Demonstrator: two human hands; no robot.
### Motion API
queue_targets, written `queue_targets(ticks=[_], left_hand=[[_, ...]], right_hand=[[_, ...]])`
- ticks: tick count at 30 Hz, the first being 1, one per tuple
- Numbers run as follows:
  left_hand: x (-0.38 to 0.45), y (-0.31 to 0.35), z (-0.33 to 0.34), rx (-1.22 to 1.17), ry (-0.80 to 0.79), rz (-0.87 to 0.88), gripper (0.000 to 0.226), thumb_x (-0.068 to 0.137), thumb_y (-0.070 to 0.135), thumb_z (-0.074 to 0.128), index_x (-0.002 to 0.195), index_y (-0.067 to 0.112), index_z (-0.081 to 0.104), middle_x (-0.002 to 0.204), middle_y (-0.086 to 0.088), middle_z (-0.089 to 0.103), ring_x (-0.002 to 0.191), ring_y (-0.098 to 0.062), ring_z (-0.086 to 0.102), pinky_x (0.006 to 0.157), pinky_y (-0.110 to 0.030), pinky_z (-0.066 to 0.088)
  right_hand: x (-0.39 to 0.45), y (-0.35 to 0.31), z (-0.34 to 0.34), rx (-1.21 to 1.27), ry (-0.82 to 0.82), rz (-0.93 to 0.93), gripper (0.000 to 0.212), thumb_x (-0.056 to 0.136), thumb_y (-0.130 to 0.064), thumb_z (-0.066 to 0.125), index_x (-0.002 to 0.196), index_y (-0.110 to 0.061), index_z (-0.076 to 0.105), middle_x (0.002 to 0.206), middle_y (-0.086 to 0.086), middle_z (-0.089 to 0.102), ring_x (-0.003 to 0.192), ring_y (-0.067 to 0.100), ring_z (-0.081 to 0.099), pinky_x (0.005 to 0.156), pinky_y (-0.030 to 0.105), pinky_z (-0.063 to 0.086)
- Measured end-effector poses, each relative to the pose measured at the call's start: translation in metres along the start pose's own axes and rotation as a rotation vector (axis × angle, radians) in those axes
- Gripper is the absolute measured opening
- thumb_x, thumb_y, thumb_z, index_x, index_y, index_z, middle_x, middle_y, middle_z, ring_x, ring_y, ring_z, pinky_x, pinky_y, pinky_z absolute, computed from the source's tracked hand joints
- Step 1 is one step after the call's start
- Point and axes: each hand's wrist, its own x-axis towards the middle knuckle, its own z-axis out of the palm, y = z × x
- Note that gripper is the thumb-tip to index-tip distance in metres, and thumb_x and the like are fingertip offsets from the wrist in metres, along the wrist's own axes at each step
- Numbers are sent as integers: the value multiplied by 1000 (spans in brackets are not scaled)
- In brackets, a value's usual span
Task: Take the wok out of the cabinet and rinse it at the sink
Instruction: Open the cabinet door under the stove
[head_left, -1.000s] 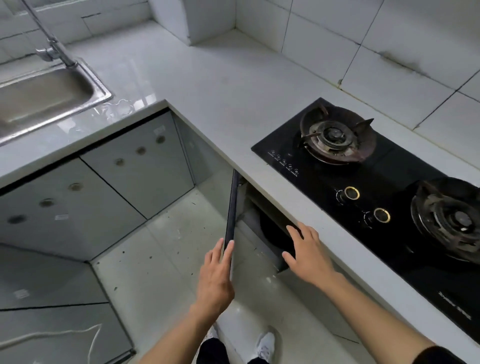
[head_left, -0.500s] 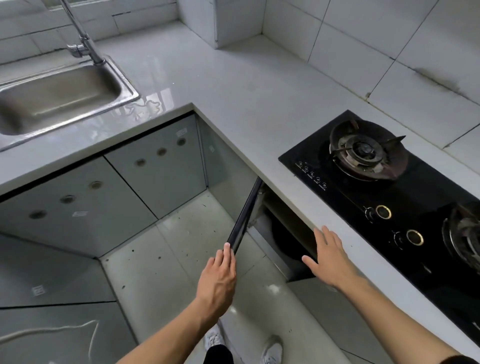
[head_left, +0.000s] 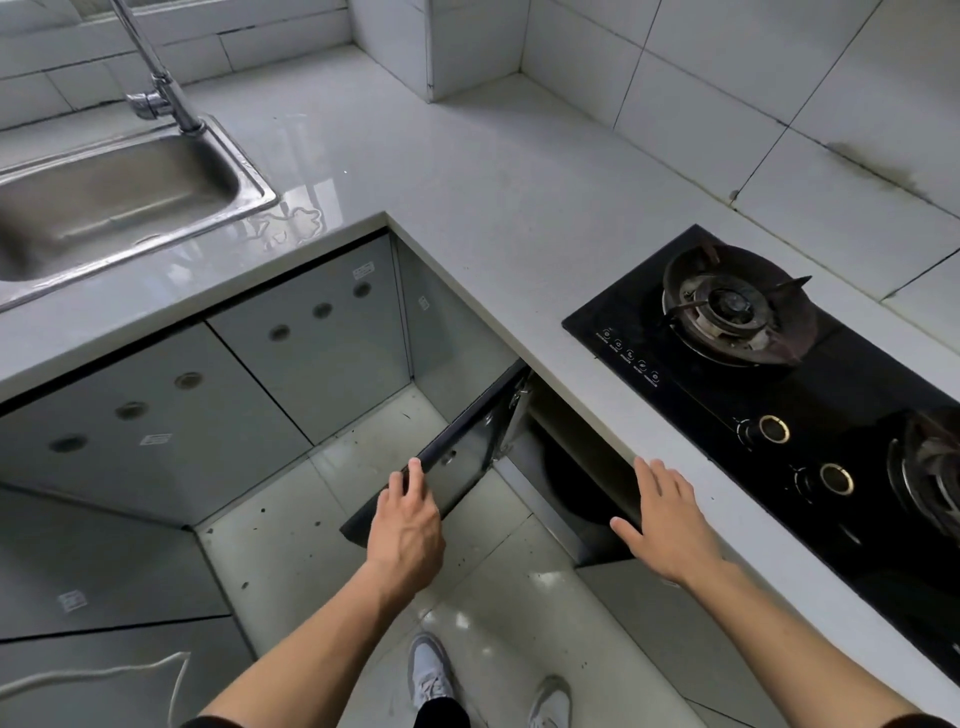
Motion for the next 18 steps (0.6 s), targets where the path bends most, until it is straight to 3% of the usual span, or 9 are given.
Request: queue_targets(ticks=[6,13,18], left_hand=[[32,-43,2,129,-22,41,78,92,45,34,143,-13,25,155,-29,14,144,-43,10,116,-51,19],[37,-47,7,103,-6,42,85,91,54,34,145,-10,22,155,-26,18,144,-41,13,116,-49,20],[30,-38,0,-118,116,-32,86,91,54,44,152,3,9,156,-17,22,142,-32,20,119,-40,19]], right_hand=[[0,-1,-4,6,-23,20,92,93,-58,48,154,-11,-3,162,13,7,149,32,7,120,39,15],[0,-6,-13,54,-70,38,89,92,-54,53,154,-17,1,162,13,9,149,32,7,119,41,20],[-5,-5,-26,229,-93,73,81,93,-43,57,154,-20,8,162,7,14,149,26,10,119,46,25]])
